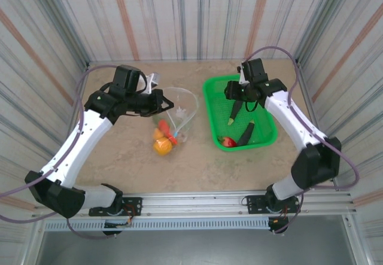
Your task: Place the food in the zip-top bag and seal the zipper
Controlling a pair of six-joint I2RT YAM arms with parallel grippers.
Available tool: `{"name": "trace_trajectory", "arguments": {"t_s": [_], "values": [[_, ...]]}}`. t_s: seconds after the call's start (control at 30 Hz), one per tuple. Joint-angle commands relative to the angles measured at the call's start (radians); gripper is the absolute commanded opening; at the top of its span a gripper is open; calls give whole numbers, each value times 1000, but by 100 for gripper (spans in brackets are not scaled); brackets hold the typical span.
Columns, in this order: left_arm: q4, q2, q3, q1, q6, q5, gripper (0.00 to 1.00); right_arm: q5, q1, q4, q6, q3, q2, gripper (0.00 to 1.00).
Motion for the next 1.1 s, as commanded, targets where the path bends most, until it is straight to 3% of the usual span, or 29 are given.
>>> {"name": "trace_trajectory", "arguments": {"t_s": [0.0, 0.33, 0.57, 0.8, 1.07], "values": [[65, 7, -19, -9, -23, 55, 0, 66, -23, -55, 74, -7, 102, 70], [108, -16, -83, 4, -40, 85, 0, 183, -81, -84, 141, 204, 403, 72], [111, -57, -117, 12, -42, 87, 0, 157, -104, -58, 139, 254, 532, 70], [106, -64, -120, 12, -43, 90, 0, 111, -102, 8, 135, 216, 563, 62], [79, -80, -102, 12, -43, 75, 0, 109, -106, 68, 124, 161, 506, 45]]}}
